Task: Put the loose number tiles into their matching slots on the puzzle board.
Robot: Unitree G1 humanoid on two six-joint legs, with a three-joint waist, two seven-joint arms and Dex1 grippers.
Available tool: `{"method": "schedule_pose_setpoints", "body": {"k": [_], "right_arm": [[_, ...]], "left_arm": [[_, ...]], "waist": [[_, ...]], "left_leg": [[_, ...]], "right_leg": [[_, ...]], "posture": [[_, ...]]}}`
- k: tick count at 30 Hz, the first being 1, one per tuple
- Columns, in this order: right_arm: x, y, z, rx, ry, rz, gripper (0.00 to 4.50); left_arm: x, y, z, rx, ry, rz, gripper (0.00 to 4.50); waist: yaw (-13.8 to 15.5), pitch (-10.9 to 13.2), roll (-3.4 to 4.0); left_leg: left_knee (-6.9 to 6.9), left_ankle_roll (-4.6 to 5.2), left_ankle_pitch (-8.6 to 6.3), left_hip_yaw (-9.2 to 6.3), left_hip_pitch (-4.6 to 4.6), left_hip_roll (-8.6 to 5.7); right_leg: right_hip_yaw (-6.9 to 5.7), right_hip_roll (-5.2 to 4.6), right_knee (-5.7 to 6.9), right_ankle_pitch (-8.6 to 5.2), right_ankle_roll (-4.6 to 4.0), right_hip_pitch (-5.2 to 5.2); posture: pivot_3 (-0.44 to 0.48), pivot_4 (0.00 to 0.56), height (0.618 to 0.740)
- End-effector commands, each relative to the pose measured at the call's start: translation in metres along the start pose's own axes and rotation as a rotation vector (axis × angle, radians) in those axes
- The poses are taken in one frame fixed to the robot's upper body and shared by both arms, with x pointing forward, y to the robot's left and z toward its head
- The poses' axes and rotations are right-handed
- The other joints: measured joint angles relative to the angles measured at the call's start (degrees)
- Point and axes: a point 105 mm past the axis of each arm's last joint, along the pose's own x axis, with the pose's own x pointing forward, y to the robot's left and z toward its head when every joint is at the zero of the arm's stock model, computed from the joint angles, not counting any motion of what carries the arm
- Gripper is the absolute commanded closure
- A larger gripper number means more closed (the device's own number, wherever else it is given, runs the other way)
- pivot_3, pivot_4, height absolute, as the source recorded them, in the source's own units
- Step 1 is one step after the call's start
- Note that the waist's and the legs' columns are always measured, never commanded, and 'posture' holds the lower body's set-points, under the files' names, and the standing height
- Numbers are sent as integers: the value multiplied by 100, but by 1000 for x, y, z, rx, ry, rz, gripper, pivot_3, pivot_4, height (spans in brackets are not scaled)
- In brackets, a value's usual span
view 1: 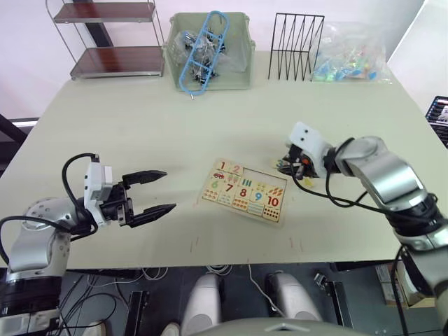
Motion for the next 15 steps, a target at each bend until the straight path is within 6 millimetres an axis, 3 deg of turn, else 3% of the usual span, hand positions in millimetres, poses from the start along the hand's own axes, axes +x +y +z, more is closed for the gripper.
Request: {"method": "schedule_pose_setpoints", "body": {"k": [1, 5, 15], "right_arm": [[3, 7, 10, 13, 32, 28, 3658], [11, 13, 18, 42, 74, 52, 3658], [29, 25, 26, 57, 151, 72, 3658]], "left_arm": [[1, 2, 8, 30, -13, -10, 0], [2, 2, 9, 29, -15, -20, 0], [3, 0, 11, 27, -21, -33, 0]], "waist": [[5, 0, 0], [14, -1, -1], [7, -1, -1]], "left_leg": [[-1, 0, 0, -1, -3, 0], [7, -1, 1, -3, -65, -1], [5, -1, 1, -5, -66, -1]], "right_leg": [[-1, -1, -1, 0, 0, -1], [-6, -2, 2, 3, 2, -54], [-11, -2, 3, 3, 2, -55]], "posture": [[0, 150, 740], [0, 150, 740], [0, 150, 740]]}}
